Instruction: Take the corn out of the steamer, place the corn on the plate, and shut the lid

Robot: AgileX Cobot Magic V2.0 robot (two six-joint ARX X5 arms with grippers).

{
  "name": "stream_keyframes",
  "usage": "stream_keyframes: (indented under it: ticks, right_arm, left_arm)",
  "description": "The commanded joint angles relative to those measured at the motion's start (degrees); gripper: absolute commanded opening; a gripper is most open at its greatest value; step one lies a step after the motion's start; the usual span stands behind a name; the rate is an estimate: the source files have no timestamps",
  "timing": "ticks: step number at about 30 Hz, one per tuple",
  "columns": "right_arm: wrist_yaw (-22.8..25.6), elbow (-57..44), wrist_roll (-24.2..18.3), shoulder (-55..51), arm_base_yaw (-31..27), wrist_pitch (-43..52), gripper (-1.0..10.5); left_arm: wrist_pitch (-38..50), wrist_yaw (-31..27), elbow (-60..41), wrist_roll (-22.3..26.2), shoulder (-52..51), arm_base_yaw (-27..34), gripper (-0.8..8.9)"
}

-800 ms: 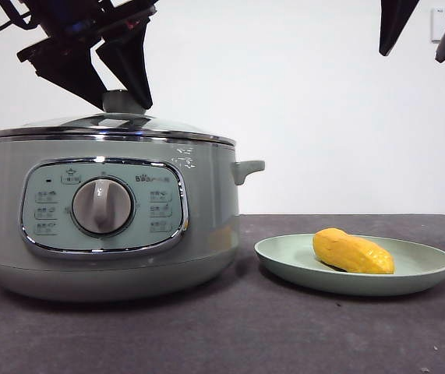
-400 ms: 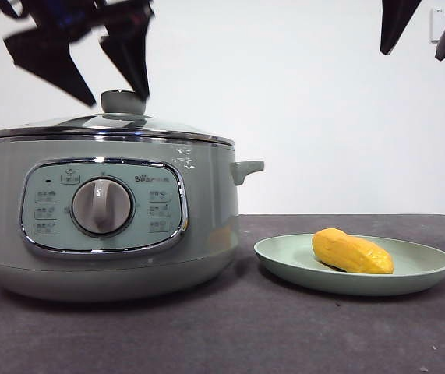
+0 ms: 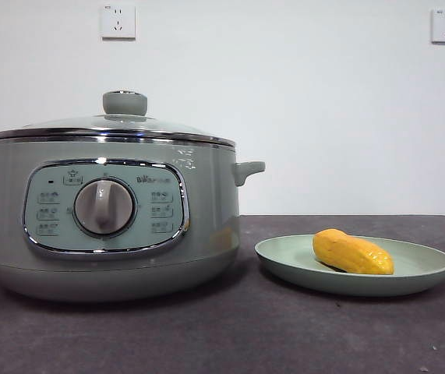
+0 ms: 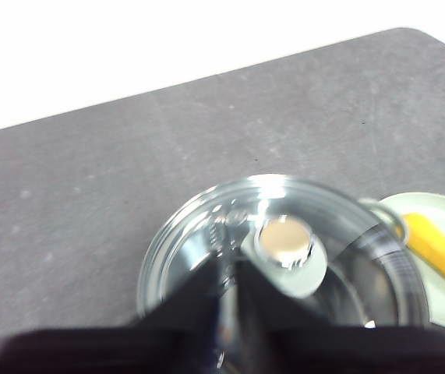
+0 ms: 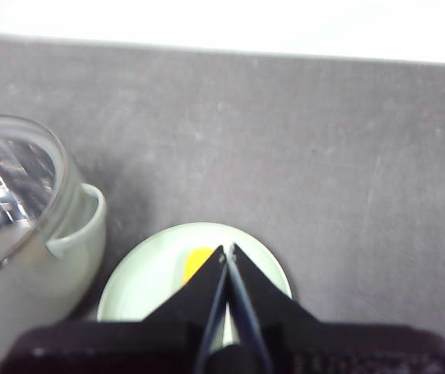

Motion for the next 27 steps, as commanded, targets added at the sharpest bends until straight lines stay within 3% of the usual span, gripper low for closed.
stream_keyframes:
  ticks: [1,6,11,24,27]
  right_arm:
    - [0.13,-6.95,1.73,-6.47,0.07,4.72,-0.1]
    - [0.63,-14.60,1.75,-15.17,0.04,7.10,-0.1]
    - [4.83,-14.73,3.21,-15.63,0.04,3.65,0.0]
    - [4.85,-14.73,3.19,-15.58,0.04,0.46,0.0]
    - [4.83,-14.73,3.19,-15.58,0.04,0.00,0.0]
  left_arm:
    - [4.09,-0.79,-7.63,0.92,-4.61,-0.68,-0.08]
    - [10.49,-0.24,-18.18,0.96,-12.15,-0.68,-0.08]
    - [3.93,-0.26,-18.36,-0.59,-12.94,-0.68,-0.03]
    - [-0.68,-0.22,-18.36,-0.61,-12.52,-0.68,-0.03]
    - [-2.14,-0.96,-18.34,4.72,-16.46,0.26,-0.03]
